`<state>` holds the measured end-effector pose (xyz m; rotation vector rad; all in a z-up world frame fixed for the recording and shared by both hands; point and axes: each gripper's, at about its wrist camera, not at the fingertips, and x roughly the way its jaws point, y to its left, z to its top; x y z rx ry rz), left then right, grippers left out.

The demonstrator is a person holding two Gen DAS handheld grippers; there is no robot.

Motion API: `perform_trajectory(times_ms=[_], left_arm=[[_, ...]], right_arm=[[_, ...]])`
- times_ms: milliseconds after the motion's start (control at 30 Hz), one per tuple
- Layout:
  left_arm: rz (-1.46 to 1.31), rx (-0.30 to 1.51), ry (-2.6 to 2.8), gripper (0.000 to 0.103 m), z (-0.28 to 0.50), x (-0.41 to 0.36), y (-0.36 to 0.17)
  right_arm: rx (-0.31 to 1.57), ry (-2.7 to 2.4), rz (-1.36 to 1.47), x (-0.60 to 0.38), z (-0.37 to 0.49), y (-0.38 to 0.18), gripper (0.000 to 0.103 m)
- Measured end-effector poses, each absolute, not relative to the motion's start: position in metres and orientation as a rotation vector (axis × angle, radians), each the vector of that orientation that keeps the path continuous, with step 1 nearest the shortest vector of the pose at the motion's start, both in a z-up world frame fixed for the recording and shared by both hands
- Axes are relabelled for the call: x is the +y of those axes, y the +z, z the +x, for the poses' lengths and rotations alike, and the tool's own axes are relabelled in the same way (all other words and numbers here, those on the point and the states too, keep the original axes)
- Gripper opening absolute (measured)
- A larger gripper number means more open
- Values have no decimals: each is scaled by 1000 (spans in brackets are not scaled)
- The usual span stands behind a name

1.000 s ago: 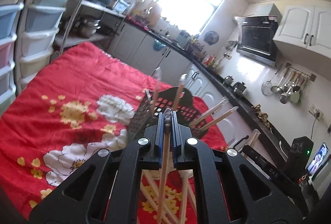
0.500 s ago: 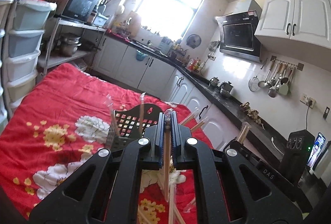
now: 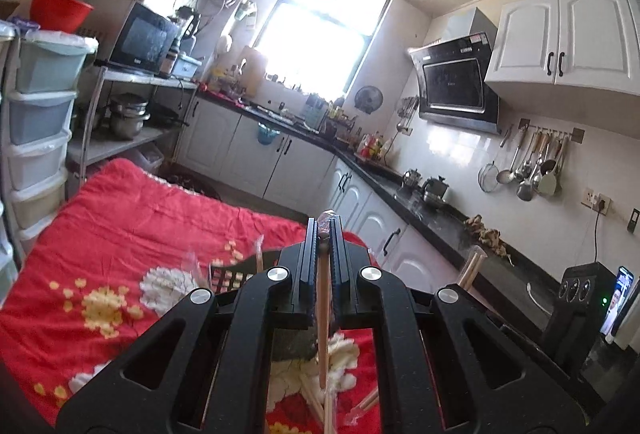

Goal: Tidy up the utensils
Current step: 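Lift both held chopsticks upright and carry them above the mesh basket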

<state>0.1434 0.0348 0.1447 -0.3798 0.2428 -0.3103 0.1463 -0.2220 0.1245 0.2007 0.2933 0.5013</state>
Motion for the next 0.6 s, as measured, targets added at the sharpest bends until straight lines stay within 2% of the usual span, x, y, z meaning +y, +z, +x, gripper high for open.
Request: perform_trajectory(times_ms=[600], left_arm=[[-364, 101, -201, 3, 164, 47, 185]], right_arm=[[113, 435, 185, -216, 184, 166, 6]])
